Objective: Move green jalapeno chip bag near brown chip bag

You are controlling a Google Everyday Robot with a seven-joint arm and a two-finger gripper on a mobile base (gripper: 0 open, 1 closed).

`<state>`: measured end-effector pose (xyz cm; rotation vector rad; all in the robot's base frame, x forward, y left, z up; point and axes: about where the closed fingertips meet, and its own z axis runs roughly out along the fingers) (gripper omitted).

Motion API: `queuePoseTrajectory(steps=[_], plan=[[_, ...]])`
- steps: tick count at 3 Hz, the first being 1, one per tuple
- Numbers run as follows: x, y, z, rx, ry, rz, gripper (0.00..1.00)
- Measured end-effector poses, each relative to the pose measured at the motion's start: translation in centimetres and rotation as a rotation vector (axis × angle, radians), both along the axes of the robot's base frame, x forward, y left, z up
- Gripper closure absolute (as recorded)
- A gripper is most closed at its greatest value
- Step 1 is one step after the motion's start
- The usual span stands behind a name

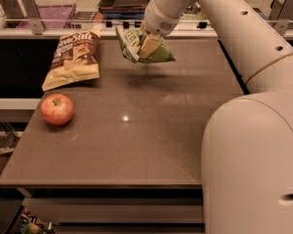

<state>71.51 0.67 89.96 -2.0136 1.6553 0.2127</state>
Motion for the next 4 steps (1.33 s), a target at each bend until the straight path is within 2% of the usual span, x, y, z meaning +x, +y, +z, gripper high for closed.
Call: queuePoseTrajectory(steps=[2, 3, 4], plan=[[-0.6, 4.1, -2.6, -0.052, 0.037, 0.043, 1.0], [-0.6, 4.2, -2.8, -0.05, 0.038, 0.044, 0.95], [-0.5, 4.5, -3.0, -0.049, 0.039, 0.046, 0.78]])
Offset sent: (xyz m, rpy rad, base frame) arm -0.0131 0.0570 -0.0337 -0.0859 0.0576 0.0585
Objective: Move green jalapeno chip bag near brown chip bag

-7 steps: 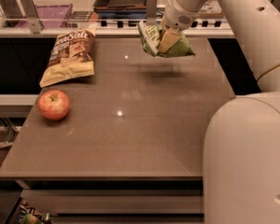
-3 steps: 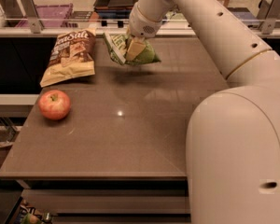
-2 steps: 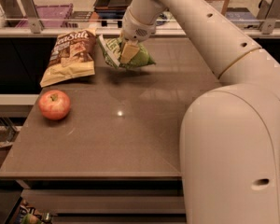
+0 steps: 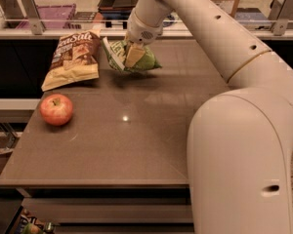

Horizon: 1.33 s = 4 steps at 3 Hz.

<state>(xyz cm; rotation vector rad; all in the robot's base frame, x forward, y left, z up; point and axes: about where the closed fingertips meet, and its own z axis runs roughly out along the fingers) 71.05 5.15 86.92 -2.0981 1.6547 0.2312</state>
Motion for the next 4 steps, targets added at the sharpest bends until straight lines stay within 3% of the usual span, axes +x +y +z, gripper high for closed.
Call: queuePoseTrajectory(steps=[3, 4], plan=[[0.25, 0.74, -0.89, 0.003, 0.005, 0.006, 0.07], [0.31, 0.91, -1.1, 0.003, 0.007, 0.007, 0.0]])
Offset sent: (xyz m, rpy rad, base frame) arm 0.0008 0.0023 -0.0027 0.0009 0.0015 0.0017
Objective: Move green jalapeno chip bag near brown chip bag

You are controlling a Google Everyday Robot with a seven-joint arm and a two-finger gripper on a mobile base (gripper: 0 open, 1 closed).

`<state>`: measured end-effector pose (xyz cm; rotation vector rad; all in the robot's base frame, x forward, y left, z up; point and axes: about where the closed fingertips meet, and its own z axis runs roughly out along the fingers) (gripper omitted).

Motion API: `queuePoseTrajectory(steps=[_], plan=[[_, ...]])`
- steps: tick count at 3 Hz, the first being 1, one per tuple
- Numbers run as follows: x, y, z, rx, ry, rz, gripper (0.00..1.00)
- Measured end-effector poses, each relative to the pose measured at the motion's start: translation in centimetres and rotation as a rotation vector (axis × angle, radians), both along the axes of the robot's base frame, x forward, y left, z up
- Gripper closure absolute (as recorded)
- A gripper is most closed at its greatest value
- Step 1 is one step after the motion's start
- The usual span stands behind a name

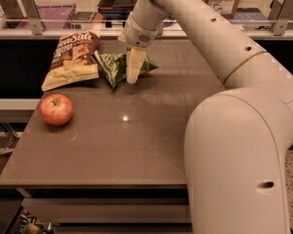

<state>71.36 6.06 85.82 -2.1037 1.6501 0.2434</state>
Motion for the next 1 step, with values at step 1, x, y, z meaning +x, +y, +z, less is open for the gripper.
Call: queuePoseTrajectory(steps=[1], plan=[[0.0, 0.0, 0.0, 0.0, 0.0, 0.0, 0.0]])
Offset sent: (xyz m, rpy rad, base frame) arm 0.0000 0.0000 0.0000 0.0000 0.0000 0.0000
